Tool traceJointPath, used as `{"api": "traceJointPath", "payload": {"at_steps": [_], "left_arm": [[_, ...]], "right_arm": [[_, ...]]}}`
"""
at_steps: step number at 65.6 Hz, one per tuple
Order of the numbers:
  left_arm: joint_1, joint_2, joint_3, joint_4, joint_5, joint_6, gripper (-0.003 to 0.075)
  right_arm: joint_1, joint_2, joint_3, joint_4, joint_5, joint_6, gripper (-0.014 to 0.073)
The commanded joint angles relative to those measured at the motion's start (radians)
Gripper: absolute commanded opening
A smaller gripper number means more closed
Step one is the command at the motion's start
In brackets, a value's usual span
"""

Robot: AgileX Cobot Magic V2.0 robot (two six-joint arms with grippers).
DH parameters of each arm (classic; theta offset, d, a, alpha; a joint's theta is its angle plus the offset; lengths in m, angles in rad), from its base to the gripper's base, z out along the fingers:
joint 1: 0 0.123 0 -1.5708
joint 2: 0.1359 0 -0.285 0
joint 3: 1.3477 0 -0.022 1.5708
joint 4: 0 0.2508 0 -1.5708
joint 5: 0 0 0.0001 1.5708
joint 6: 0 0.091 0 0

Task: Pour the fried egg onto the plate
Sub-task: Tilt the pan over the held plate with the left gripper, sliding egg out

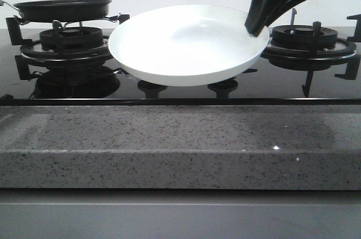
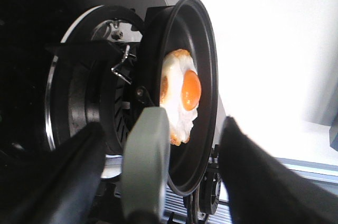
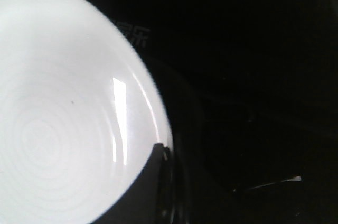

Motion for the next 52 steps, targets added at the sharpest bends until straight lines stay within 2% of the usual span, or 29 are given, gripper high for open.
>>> {"api": "traceJointPath", "payload": {"at_steps": [1, 13, 37, 52], "left_arm": [[0.004, -0.043, -0.033, -0.081, 0.043, 0.003, 0.0366], [0.004, -0.043, -0.033, -0.088, 0.05, -0.004, 0.0301], [0.004, -0.043, -0.033, -0.08, 0.051, -0.004, 0.0077], [0.004, -0.043, -0.033, -0.085, 0.07, 0.0, -0.0011]], "right_arm": [[-0.001, -0.04, -0.026, 0.008, -0.037, -0.001, -0.0067], [-0.001, -0.04, -0.026, 0.008, -0.037, -0.001, -0.0067], [-0.001, -0.04, -0.026, 0.008, -0.037, -0.001, -0.0067], [-0.001, -0.04, -0.026, 0.008, -0.037, -0.001, -0.0067]]}}
